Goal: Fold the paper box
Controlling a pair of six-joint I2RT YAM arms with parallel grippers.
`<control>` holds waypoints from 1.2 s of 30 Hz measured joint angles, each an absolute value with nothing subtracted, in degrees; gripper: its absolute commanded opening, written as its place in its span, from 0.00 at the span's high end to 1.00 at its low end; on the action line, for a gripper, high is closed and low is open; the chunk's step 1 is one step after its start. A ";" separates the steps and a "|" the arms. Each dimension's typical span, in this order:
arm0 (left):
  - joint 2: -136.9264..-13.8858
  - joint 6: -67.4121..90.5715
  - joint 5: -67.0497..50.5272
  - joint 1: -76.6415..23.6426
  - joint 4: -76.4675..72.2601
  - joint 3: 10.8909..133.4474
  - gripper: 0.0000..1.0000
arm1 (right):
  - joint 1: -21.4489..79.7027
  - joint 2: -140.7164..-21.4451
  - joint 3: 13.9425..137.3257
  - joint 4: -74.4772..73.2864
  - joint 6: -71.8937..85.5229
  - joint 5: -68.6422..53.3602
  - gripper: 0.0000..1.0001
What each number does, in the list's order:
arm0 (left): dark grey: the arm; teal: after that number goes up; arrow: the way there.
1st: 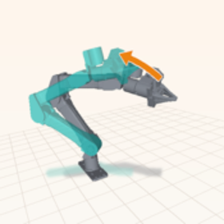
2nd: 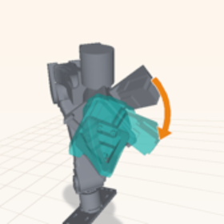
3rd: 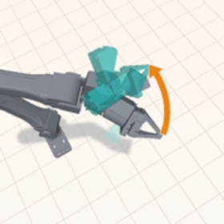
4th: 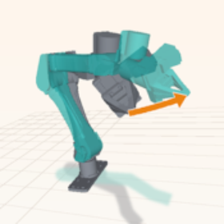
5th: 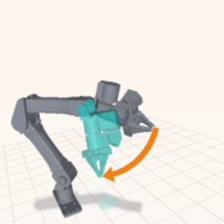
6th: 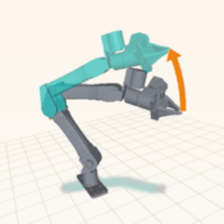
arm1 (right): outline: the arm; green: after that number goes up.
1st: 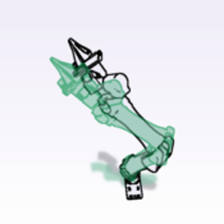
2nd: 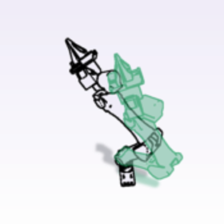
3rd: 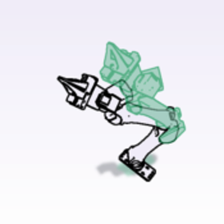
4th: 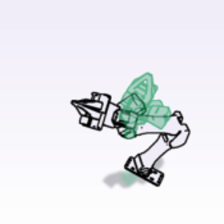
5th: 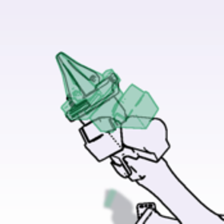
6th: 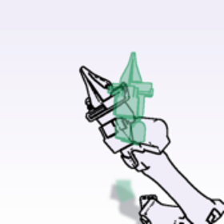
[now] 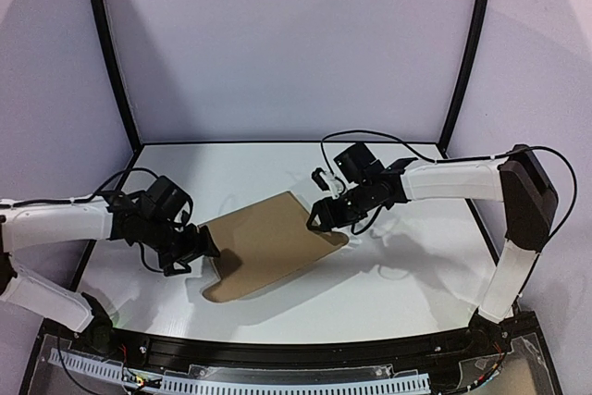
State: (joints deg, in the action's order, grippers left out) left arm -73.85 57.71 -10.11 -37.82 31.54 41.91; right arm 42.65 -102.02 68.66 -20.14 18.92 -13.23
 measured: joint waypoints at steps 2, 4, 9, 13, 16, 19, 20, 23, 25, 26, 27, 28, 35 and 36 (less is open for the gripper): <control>-75.24 57.75 -10.50 -37.82 29.88 41.33 0.22 | 42.65 -102.02 68.93 -20.93 18.58 -12.32 0.37; -75.93 58.19 -11.09 -37.82 28.22 40.82 0.27 | 42.65 -102.18 69.44 -21.73 18.46 -11.68 0.38; -77.60 58.33 -12.49 -37.82 24.40 40.45 0.37 | 42.65 -103.91 69.97 -22.03 18.53 -11.49 0.45; -79.10 58.26 -13.21 -37.76 22.96 40.76 0.38 | 42.47 -105.56 69.95 -21.47 19.01 -11.96 0.49; -79.97 57.92 -13.22 -37.76 23.09 41.47 0.38 | 42.20 -105.85 69.92 -20.75 19.59 -12.14 0.50; -80.50 57.36 -12.90 -37.76 23.67 42.26 0.37 | 41.92 -106.08 69.72 -19.85 20.01 -12.42 0.50; -80.63 57.13 -12.69 -37.78 23.90 42.53 0.35 | 41.85 -106.14 69.65 -19.58 20.18 -12.52 0.50; -81.03 55.99 -11.64 -37.78 25.24 43.86 0.27 | 41.56 -106.17 69.63 -19.19 20.19 -12.78 0.43; -81.27 55.12 -10.64 -37.78 26.18 44.57 0.20 | 41.40 -106.14 69.71 -19.20 19.95 -12.79 0.37; -81.40 54.54 -10.06 -37.78 26.63 44.93 0.17 | 41.33 -106.10 69.82 -19.32 19.71 -12.76 0.34; -81.46 53.99 -9.41 -37.78 27.05 45.29 0.11 | 41.26 -106.00 69.96 -19.54 19.55 -12.67 0.31; -81.50 53.36 -8.57 -37.78 27.67 45.72 0.07 | 41.17 -105.87 70.15 -19.93 19.12 -12.54 0.26; -75.54 51.16 0.33 -37.50 31.80 46.68 0.01 | 38.84 -99.97 67.23 -17.97 13.50 -17.33 0.02; -73.09 51.02 1.20 -37.21 31.63 46.19 0.01 | 37.89 -97.77 65.08 -15.86 12.22 -19.27 0.02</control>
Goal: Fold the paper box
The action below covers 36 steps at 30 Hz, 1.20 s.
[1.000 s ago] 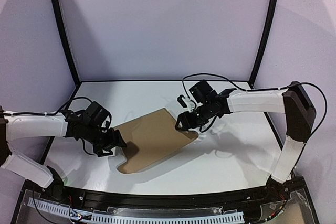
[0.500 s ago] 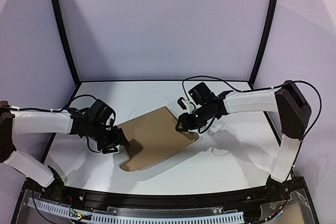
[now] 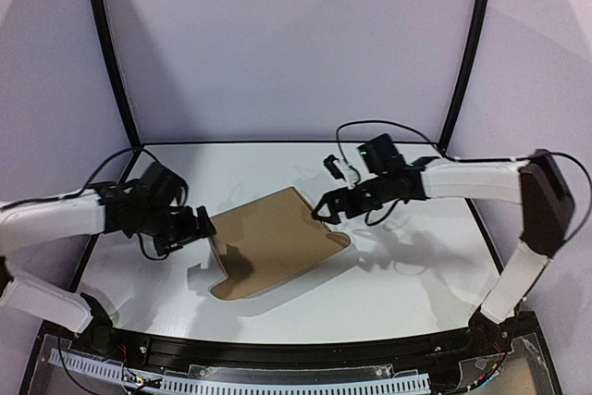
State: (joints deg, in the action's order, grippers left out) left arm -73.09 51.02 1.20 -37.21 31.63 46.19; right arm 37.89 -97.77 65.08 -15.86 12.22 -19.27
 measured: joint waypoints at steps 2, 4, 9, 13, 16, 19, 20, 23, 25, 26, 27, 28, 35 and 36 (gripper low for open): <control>-67.22 50.62 1.82 -36.50 29.69 43.76 0.01 | 36.17 -93.08 60.02 -11.32 9.45 -24.28 0.02; -61.84 50.28 1.28 -35.75 26.12 40.20 0.01 | 34.35 -90.75 57.02 -8.38 7.44 -28.00 0.02; -58.78 50.82 -2.16 -35.24 18.31 32.08 0.01 | 32.04 -94.15 54.25 -0.25 6.10 -37.42 0.02; -60.45 52.82 -6.65 -35.24 10.12 26.51 0.01 | 30.21 -100.39 54.15 4.46 7.54 -43.08 0.02; -63.40 54.75 -10.55 -35.24 2.64 23.32 0.01 | 29.74 -103.14 53.96 5.88 8.55 -45.83 0.02; -69.34 56.95 -14.76 -35.24 -6.84 21.38 0.01 | 29.74 -104.19 53.48 7.79 9.79 -48.85 0.02; -71.49 57.57 -16.16 -35.24 -9.77 21.05 0.01 | 29.74 -104.40 53.47 8.23 10.22 -49.70 0.02; -78.24 59.40 -20.91 -35.24 -19.51 20.90 0.01 | 29.74 -105.28 53.52 9.49 11.68 -51.96 0.02; -82.86 60.93 -24.74 -35.24 -26.73 21.04 0.01 | 29.73 -105.54 53.52 9.69 12.80 -52.86 0.02; -84.26 61.84 -25.91 -35.04 -29.35 20.99 0.01 | 29.41 -105.52 53.53 9.79 13.12 -52.71 0.02; -85.72 62.89 -27.09 -34.92 -32.10 20.85 0.01 | 28.99 -105.47 53.54 9.84 13.37 -52.58 0.02; -87.07 63.83 -28.18 -34.89 -34.79 20.60 0.01 | 28.52 -105.35 53.54 9.67 13.54 -52.38 0.02; -88.58 68.05 -33.07 -35.26 -41.85 18.59 0.01 | 28.16 -100.74 52.91 7.16 14.43 -51.86 0.02; -87.71 67.96 -33.41 -35.42 -40.95 18.65 0.01 | 28.17 -99.81 52.90 7.10 14.82 -51.82 0.02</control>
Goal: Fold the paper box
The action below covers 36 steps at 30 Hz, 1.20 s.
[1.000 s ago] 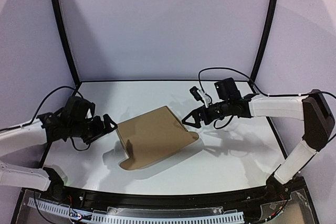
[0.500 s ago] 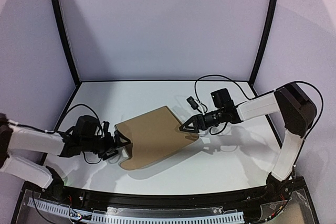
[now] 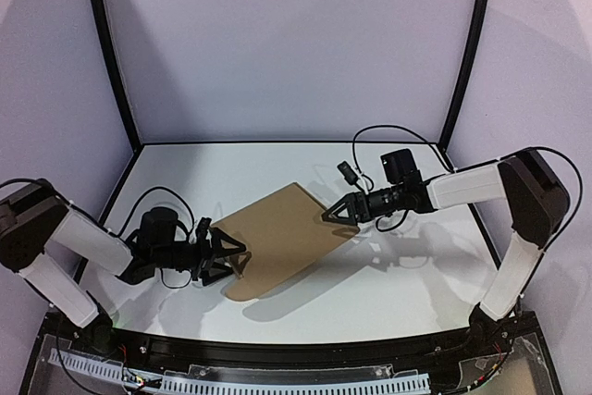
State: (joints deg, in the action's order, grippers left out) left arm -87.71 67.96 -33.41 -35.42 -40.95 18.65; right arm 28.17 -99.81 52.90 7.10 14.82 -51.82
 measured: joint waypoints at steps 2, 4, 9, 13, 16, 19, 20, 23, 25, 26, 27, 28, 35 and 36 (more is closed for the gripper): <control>-84.87 67.73 -33.74 -35.83 -37.85 19.09 0.01 | 28.29 -98.15 52.90 6.93 15.70 -51.87 0.02; -81.41 67.16 -33.79 -36.06 -33.63 20.14 0.01 | 28.35 -96.72 53.14 6.38 16.81 -51.52 0.02; -70.92 64.52 -32.25 -36.23 -20.86 23.58 0.01 | 28.46 -93.99 55.71 3.46 20.83 -50.33 0.02; -64.56 62.53 -30.14 -36.25 -14.24 25.76 0.01 | 28.61 -92.36 57.31 2.30 24.65 -50.08 0.02; -63.36 61.93 -29.10 -36.25 -11.85 26.90 0.01 | 28.96 -92.32 58.96 1.09 28.10 -49.92 0.02; -63.35 62.06 -28.27 -36.27 -9.57 28.30 0.01 | 29.15 -93.46 62.76 -2.60 32.69 -49.87 0.02; -63.40 62.14 -28.05 -36.26 -8.70 28.92 0.01 | 29.15 -94.13 64.51 -3.70 34.14 -49.92 0.02; -63.83 62.35 -27.23 -36.27 -5.18 31.26 0.01 | 29.15 -95.46 68.32 -5.88 37.00 -49.90 0.02; -64.29 62.35 -26.22 -36.27 -3.48 32.30 0.01 | 29.17 -95.86 69.66 -7.60 38.30 -49.91 0.02; -64.47 62.35 -25.75 -36.27 -2.90 32.65 0.01 | 29.17 -96.10 70.04 -8.24 38.92 -49.91 0.02; -64.62 62.39 -25.26 -36.27 -2.47 32.96 0.01 | 29.17 -96.55 70.56 -9.11 39.58 -49.90 0.02; -64.73 62.47 -24.78 -36.27 -2.08 33.26 0.01 | 29.17 -97.26 71.42 -10.21 40.21 -49.91 0.02; -66.20 63.11 -19.59 -36.09 7.94 40.35 0.01 | 29.05 -103.78 80.08 -16.99 44.50 -49.78 0.02; -66.47 63.26 -18.73 -35.97 9.82 41.77 0.01 | 28.93 -104.19 80.49 -17.24 45.71 -49.93 0.02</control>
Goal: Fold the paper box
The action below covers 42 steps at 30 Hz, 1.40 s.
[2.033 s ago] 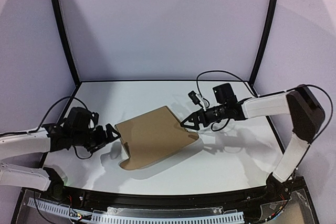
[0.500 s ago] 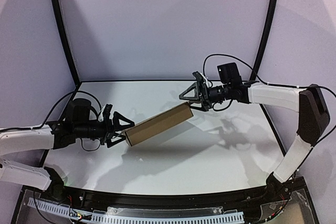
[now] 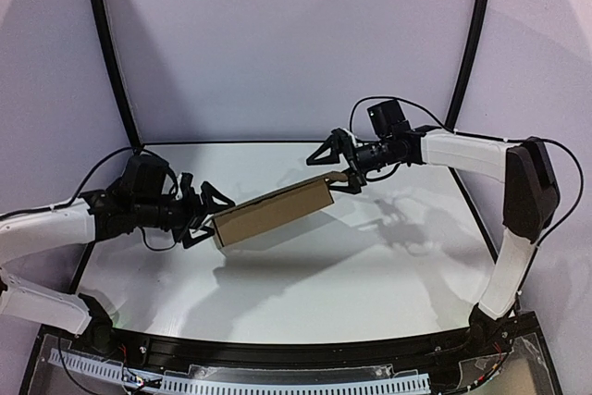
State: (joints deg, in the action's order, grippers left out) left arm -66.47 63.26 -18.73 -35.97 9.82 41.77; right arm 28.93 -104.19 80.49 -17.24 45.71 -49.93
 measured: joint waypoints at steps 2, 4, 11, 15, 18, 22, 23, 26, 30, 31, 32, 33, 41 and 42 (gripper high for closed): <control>-67.10 63.52 -17.34 -35.45 12.54 44.51 0.01 | 28.47 -105.00 81.51 -17.66 48.45 -50.43 0.02; -67.85 63.63 -16.12 -34.67 14.65 47.28 0.01 | 28.07 -106.36 83.44 -18.77 50.23 -51.14 0.02; -71.68 63.62 -15.09 -30.20 16.18 52.07 0.01 | 27.33 -114.27 95.31 -22.33 52.73 -52.48 0.02; -75.25 62.76 -15.97 -26.43 15.32 54.88 0.01 | 26.88 -121.09 104.66 -23.76 53.57 -52.77 0.02; -78.09 60.24 -14.27 -24.37 16.13 58.74 0.01 | 26.25 -124.99 109.80 -24.34 53.75 -52.67 0.02; -78.93 54.90 -8.76 -24.28 20.77 63.40 0.01 | 25.07 -126.39 112.74 -24.97 52.05 -50.48 0.01; -78.83 53.34 -6.66 -24.34 22.61 64.77 0.01 | 24.56 -126.39 112.86 -24.95 51.05 -49.89 0.02; -78.09 49.83 -0.95 -24.36 27.11 67.56 0.01 | 22.55 -126.10 112.25 -24.29 45.93 -48.25 0.02; -74.42 45.61 4.50 -24.30 32.77 68.44 0.01 | 20.25 -120.08 102.09 -19.34 36.10 -45.44 0.02; -73.21 44.44 5.26 -24.29 33.91 68.48 0.01 | 19.80 -117.90 99.25 -17.82 33.18 -45.16 0.02; -72.04 43.31 5.55 -24.27 34.90 68.57 0.01 | 19.38 -115.13 96.19 -15.93 29.30 -45.19 0.02; -70.79 41.94 5.63 -24.29 35.91 68.77 0.01 | 19.14 -113.02 94.35 -14.87 25.78 -45.76 0.02; -68.09 29.63 -2.18 -24.29 42.21 73.56 0.02 | 19.98 -104.19 100.34 -22.57 -11.55 -50.88 0.06; -68.42 28.28 -3.43 -24.29 43.21 73.89 0.03 | 20.40 -104.45 102.34 -25.25 -16.27 -49.72 0.08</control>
